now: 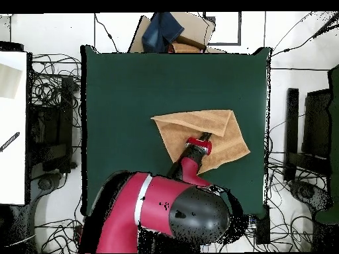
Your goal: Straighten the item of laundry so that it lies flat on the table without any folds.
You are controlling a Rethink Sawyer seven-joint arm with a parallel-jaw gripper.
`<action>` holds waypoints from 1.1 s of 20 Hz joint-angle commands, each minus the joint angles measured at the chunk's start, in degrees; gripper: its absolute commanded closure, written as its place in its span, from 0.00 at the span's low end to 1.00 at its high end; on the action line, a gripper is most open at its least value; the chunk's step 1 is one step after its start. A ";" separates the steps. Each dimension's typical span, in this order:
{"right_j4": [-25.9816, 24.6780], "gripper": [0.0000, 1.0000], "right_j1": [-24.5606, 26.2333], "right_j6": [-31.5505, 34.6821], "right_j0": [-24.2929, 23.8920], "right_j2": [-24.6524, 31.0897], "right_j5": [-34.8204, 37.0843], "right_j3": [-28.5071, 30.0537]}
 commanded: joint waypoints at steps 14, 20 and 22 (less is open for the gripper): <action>-2.02 1.00 -1.25 9.87 -2.49 8.33 17.53 -5.57; -1.97 1.00 -3.19 9.52 -2.28 8.22 22.48 -5.59; -2.17 1.00 -4.07 9.65 -2.01 8.01 23.29 -5.18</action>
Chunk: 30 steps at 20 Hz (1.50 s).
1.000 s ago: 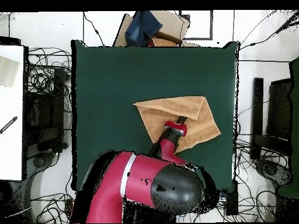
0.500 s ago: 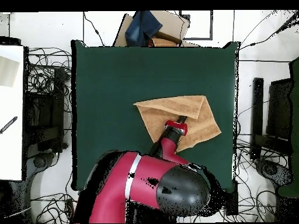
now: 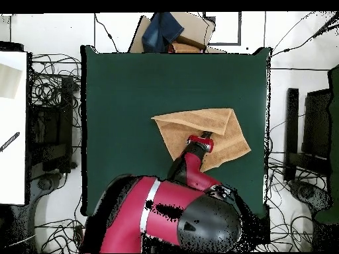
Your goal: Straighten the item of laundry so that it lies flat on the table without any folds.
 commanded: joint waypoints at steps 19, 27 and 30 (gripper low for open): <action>-4.89 1.00 -0.69 12.35 -0.57 6.24 7.02 -4.70; 3.08 1.00 -0.71 7.47 0.82 5.59 21.72 -6.11; 3.92 1.00 -0.56 7.65 0.98 5.47 24.30 -6.26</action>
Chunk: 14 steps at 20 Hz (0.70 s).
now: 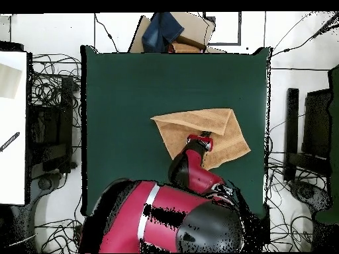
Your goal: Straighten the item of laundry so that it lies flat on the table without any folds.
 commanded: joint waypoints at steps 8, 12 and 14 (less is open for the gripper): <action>3.69 1.00 3.31 9.31 -0.64 6.48 18.93 -7.41; 5.89 1.00 2.39 9.60 -0.77 6.59 24.59 -7.41; 6.75 1.00 2.26 10.08 -0.76 6.33 25.18 -7.41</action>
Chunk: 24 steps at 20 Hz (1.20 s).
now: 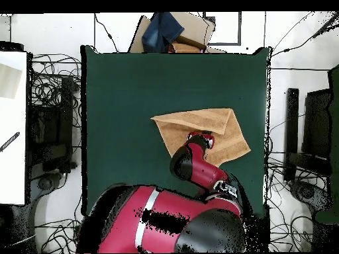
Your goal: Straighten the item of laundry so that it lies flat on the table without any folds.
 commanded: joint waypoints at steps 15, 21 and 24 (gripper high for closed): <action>-5.07 1.00 8.87 19.29 -3.90 9.36 -23.41 -3.46; -5.57 1.00 8.78 17.47 -4.91 10.76 -22.66 -3.64; -5.44 1.00 7.94 17.02 -5.04 11.07 -21.82 -3.00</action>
